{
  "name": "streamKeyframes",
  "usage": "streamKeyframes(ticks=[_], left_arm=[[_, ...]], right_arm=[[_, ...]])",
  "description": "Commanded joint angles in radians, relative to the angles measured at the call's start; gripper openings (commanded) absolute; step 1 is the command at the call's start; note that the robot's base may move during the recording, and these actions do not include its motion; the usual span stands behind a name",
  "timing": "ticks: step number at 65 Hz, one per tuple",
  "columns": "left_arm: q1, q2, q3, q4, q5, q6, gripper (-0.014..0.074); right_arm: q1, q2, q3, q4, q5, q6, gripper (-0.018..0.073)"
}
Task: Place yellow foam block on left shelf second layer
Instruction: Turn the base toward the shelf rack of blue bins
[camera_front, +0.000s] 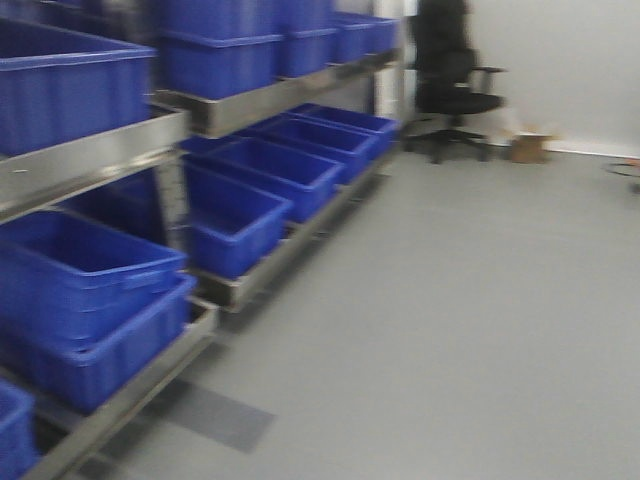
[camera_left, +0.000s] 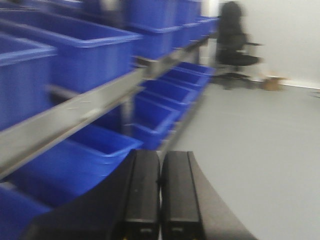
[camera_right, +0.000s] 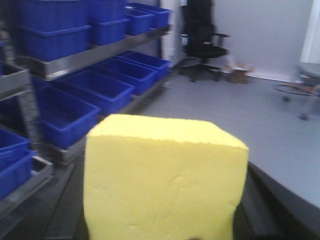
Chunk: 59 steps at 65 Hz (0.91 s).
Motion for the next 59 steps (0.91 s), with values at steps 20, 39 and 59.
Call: streamKeyframes(ticks=[20, 39, 59], left_arm=[[-0.005, 0.007, 0.026, -0.007, -0.088, -0.004, 0.0136], [-0.005, 0.007, 0.026, -0.007, -0.088, -0.004, 0.0136], [-0.005, 0.007, 0.026, -0.007, -0.088, -0.004, 0.0136]], right_arm=[[-0.004, -0.005, -0.027, -0.016, -0.092, -0.007, 0.0320], [-0.004, -0.005, -0.027, -0.016, -0.092, -0.007, 0.0320], [-0.004, -0.005, -0.027, -0.016, -0.092, -0.007, 0.0320]])
